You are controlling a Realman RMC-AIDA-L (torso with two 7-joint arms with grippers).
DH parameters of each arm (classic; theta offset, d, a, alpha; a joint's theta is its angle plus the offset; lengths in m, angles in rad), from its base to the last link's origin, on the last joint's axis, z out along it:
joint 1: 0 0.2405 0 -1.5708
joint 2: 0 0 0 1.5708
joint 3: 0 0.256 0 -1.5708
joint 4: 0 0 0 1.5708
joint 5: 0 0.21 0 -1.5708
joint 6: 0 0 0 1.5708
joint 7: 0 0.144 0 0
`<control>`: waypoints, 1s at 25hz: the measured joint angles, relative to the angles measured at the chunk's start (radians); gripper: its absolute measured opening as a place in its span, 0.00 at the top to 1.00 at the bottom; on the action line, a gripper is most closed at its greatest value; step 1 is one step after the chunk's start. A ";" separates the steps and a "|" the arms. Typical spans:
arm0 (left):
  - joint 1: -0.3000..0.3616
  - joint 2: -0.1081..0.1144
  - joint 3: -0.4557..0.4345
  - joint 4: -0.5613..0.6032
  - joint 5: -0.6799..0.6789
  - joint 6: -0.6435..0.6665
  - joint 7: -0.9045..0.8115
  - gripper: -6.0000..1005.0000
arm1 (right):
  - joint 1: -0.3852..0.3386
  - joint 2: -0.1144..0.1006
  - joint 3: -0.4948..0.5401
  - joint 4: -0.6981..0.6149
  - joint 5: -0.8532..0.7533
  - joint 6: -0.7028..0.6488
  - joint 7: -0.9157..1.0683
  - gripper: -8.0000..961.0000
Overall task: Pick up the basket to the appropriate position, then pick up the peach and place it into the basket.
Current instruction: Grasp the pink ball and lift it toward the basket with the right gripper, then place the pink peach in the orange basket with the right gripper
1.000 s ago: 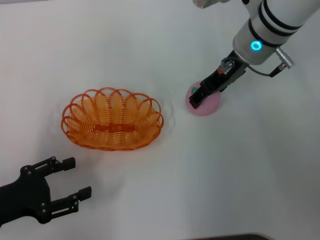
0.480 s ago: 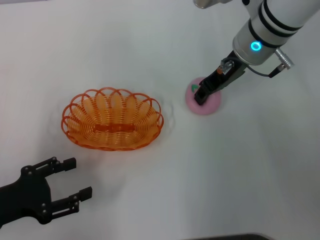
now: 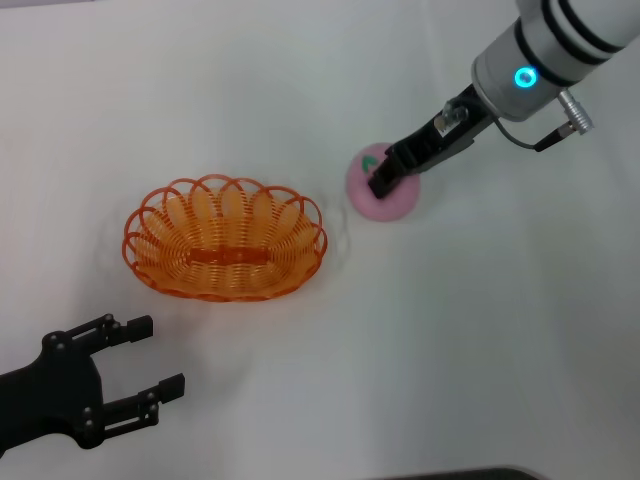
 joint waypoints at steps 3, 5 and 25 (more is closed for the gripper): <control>0.000 0.000 0.000 0.000 0.000 0.000 0.000 0.22 | -0.010 -0.002 0.059 -0.009 0.051 -0.028 -0.034 0.67; -0.001 0.000 0.000 0.000 0.000 0.000 0.000 0.22 | -0.011 -0.003 0.090 -0.010 0.075 -0.045 -0.053 0.68; 0.000 0.002 0.000 0.000 0.000 0.000 0.000 0.22 | 0.020 0.011 -0.015 0.128 0.374 -0.001 -0.205 0.78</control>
